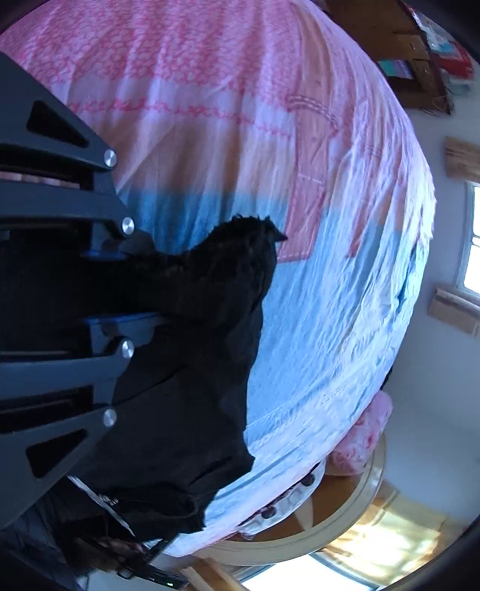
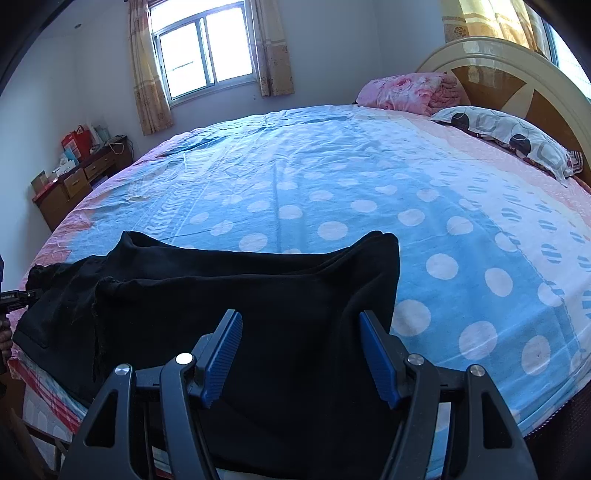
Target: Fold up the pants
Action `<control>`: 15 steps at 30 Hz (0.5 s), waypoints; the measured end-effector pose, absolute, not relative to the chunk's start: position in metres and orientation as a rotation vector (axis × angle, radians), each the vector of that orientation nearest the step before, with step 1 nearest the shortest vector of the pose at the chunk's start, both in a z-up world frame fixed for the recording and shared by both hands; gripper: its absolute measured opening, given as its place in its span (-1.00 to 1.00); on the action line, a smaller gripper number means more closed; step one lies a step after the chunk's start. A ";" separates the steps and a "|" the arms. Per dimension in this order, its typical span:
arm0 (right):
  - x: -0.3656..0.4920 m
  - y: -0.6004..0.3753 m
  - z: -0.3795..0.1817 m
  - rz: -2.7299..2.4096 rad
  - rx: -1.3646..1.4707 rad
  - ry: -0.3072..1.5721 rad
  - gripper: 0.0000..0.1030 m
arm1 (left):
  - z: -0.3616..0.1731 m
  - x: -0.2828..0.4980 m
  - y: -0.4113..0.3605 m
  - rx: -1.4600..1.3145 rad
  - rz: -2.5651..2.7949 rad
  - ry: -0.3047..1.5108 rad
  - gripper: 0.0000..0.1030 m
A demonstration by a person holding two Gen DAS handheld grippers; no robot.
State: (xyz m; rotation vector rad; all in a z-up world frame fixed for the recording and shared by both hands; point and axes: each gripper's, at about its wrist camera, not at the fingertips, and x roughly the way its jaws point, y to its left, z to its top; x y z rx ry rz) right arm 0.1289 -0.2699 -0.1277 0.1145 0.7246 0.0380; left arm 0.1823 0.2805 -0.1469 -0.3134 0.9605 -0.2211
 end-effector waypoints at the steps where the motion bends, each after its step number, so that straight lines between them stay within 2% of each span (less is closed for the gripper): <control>1: 0.128 -0.270 -0.128 0.041 0.120 0.723 0.28 | -0.145 0.182 0.284 -0.349 -0.206 0.966 -0.75; 8: 0.124 -0.292 -0.123 0.044 0.182 0.705 0.28 | -0.076 0.163 0.254 -0.322 -0.203 0.877 -0.79; 15: 0.120 -0.309 -0.124 0.043 0.229 0.688 0.28 | -0.026 0.166 0.196 -0.455 -0.353 0.829 -0.79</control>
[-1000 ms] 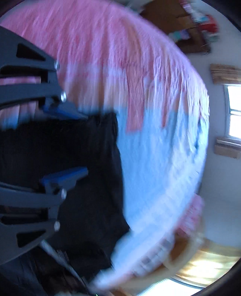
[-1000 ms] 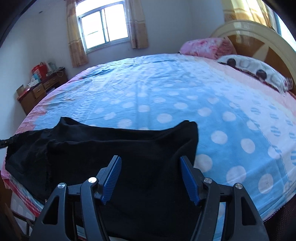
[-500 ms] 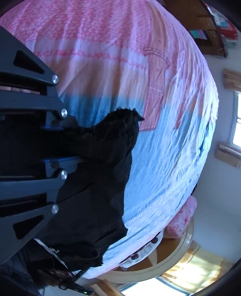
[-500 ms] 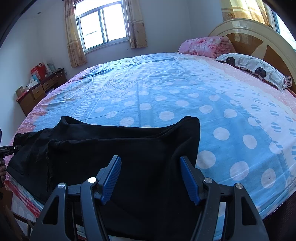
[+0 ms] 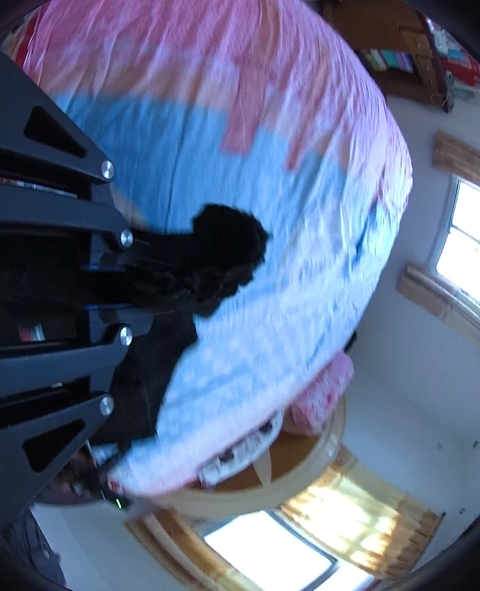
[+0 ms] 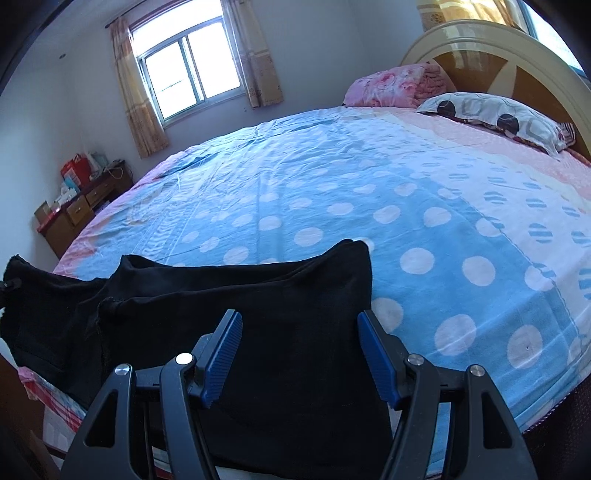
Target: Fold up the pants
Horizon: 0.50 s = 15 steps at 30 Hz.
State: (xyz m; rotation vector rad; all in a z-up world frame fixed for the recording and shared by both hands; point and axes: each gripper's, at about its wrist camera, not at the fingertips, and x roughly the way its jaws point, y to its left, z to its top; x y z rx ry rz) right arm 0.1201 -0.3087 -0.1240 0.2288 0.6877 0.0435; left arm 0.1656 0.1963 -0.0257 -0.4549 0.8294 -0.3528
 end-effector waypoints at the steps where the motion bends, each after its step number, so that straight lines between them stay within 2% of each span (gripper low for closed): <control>1: 0.119 -0.310 -0.124 0.048 0.231 0.682 0.28 | -0.020 0.165 0.187 -0.481 -0.383 0.823 -0.79; 9: 0.112 -0.339 -0.122 0.016 0.276 0.646 0.28 | 0.024 0.179 0.058 -0.464 -0.630 0.800 -0.79; 15: 0.111 -0.368 -0.124 -0.025 0.330 0.643 0.28 | 0.005 0.204 -0.039 -0.406 -0.775 0.900 -0.79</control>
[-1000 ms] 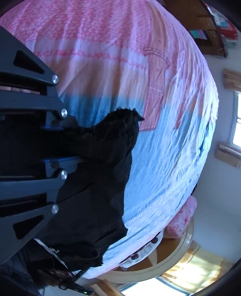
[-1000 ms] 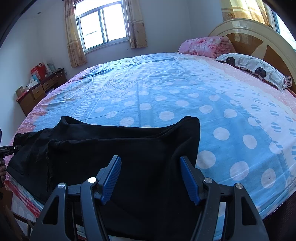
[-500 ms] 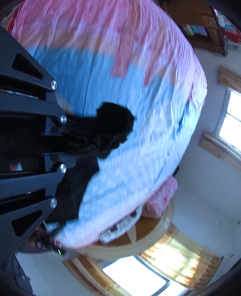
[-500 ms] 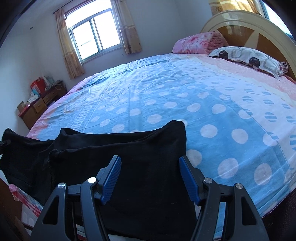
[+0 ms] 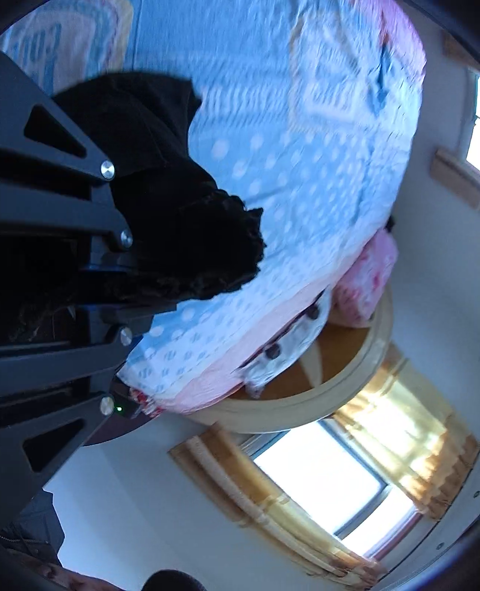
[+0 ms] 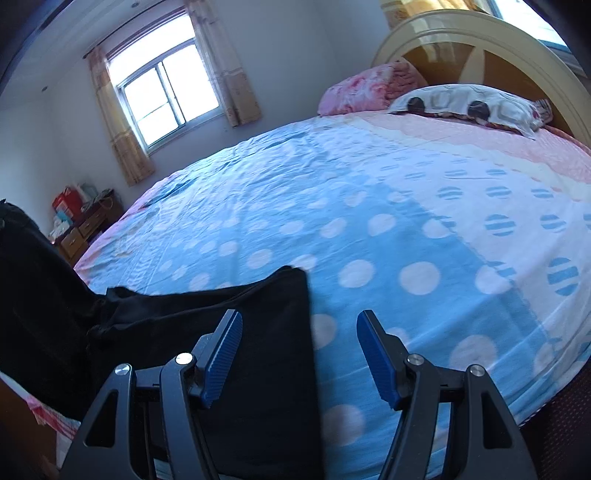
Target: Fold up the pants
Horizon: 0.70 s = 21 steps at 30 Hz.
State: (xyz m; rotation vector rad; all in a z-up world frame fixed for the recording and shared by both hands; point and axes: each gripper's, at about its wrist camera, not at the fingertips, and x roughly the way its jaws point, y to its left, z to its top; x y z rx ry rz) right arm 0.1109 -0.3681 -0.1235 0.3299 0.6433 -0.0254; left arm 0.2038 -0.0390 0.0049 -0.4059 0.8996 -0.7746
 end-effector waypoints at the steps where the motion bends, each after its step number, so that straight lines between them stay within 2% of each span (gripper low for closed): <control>1: 0.111 -0.370 -0.124 -0.027 0.336 0.644 0.28 | -0.001 0.204 -0.051 -0.395 -0.784 0.921 -0.79; 4: 0.112 -0.378 -0.128 -0.030 0.358 0.652 0.28 | -0.031 0.216 -0.101 -0.334 -0.813 0.989 -0.77; 7: 0.113 -0.384 -0.131 -0.042 0.377 0.658 0.28 | -0.065 0.223 -0.136 -0.279 -0.801 1.057 -0.61; 9: 0.113 -0.388 -0.131 -0.050 0.388 0.657 0.28 | -0.087 0.220 -0.154 -0.236 -0.815 1.120 -0.57; 12: 0.110 -0.394 -0.128 -0.073 0.392 0.637 0.28 | -0.092 0.204 -0.158 -0.193 -0.844 1.087 -0.55; 13: 0.110 -0.395 -0.128 -0.075 0.395 0.632 0.28 | -0.088 0.198 -0.157 -0.143 -0.819 1.049 -0.33; 14: 0.108 -0.396 -0.127 -0.075 0.399 0.623 0.28 | -0.084 0.192 -0.154 -0.087 -0.788 1.005 0.11; 16: 0.106 -0.392 -0.123 -0.049 0.391 0.607 0.28 | -0.079 0.185 -0.144 0.004 -0.691 0.920 0.62; 18: 0.106 -0.377 -0.118 0.039 0.364 0.606 0.28 | -0.075 0.179 -0.129 0.100 -0.586 0.851 0.67; 21: 0.110 -0.348 -0.118 0.222 0.339 0.681 0.28 | -0.081 0.181 -0.101 0.137 -0.473 0.845 0.67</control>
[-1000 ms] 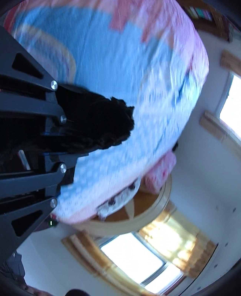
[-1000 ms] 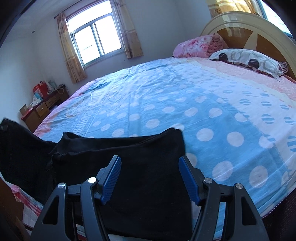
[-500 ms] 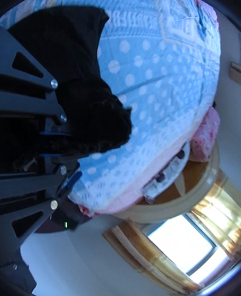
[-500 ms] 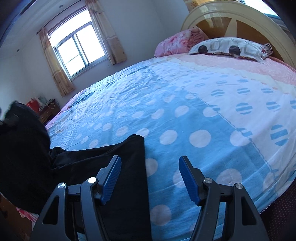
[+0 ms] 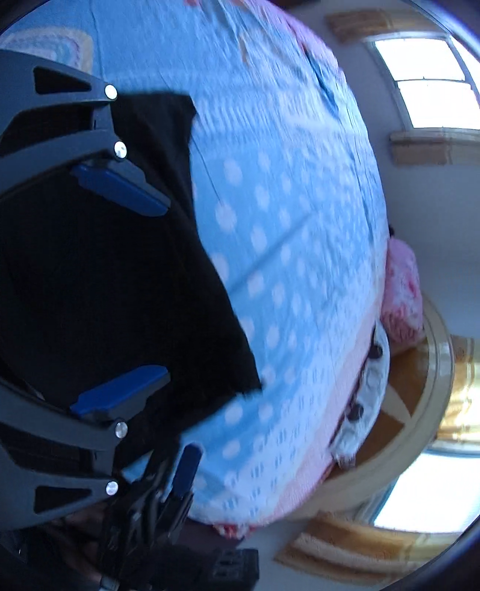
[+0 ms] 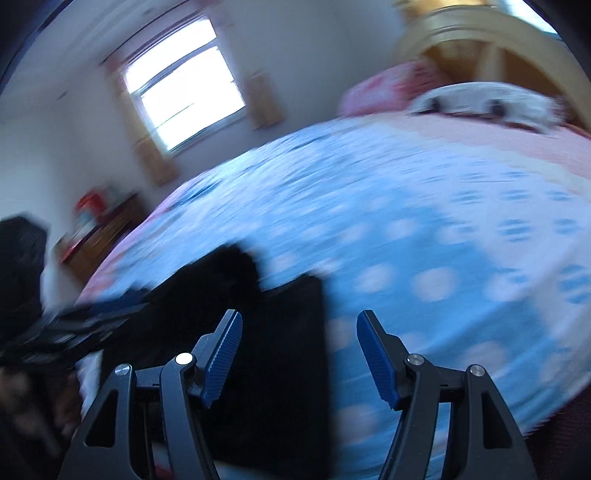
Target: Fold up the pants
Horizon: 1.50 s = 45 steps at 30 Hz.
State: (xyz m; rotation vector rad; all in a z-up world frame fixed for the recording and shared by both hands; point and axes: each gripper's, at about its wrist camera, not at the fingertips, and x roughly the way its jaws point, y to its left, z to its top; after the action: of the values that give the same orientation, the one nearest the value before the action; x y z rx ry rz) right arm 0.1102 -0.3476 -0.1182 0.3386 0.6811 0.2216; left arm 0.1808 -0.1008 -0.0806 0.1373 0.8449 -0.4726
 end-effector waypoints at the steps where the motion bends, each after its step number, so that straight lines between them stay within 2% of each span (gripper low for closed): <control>1: 0.115 -0.339 -0.123 0.245 0.324 0.732 0.28 | -0.084 0.183 -0.093 0.134 -0.448 0.852 0.67; 6: 0.128 -0.321 -0.147 0.265 0.304 0.883 0.24 | -0.097 0.178 -0.060 0.112 -0.368 0.868 0.68; 7: 0.129 -0.320 -0.148 0.279 0.311 0.894 0.09 | -0.099 0.177 -0.058 0.110 -0.362 0.871 0.68; 8: 0.130 -0.319 -0.148 0.330 0.333 0.913 -0.33 | -0.101 0.175 -0.054 0.109 -0.357 0.874 0.71; 10: 0.127 -0.316 -0.144 0.335 0.324 0.903 -0.44 | -0.105 0.175 -0.059 0.117 -0.355 0.879 0.74; 12: 0.122 -0.316 -0.137 0.339 0.309 0.884 -0.65 | -0.107 0.175 -0.059 0.119 -0.355 0.880 0.74; 17: 0.114 -0.321 -0.118 0.341 0.282 0.841 -0.75 | -0.111 0.176 -0.059 0.127 -0.356 0.884 0.74; 22: 0.114 -0.334 -0.108 0.300 0.251 0.834 -0.76 | -0.113 0.177 -0.059 0.136 -0.361 0.884 0.74; 27: 0.126 -0.361 -0.149 0.250 0.325 0.993 -0.75 | -0.121 0.182 -0.060 0.148 -0.348 0.892 0.85; 31: 0.124 -0.369 -0.152 0.264 0.343 0.978 -0.71 | -0.128 0.185 -0.058 0.148 -0.333 0.899 0.90; 33: 0.123 -0.370 -0.148 0.262 0.341 0.971 -0.46 | -0.130 0.186 -0.055 0.142 -0.331 0.894 0.92; 38: 0.115 -0.381 -0.116 0.128 0.277 0.860 -0.02 | -0.130 0.178 -0.048 0.162 -0.297 0.872 0.94; 42: 0.114 -0.385 -0.077 0.130 0.264 0.725 -0.02 | -0.133 0.159 -0.043 0.174 -0.261 0.836 0.95; 45: 0.135 -0.368 -0.069 0.283 0.278 0.738 -0.01 | -0.141 0.155 -0.043 0.173 -0.258 0.837 0.95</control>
State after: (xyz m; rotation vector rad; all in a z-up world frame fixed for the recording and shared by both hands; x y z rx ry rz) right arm 0.1347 -0.3682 -0.0687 0.2776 0.7379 0.2830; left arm 0.1546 -0.0426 -0.1412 0.1728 0.8369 -0.2576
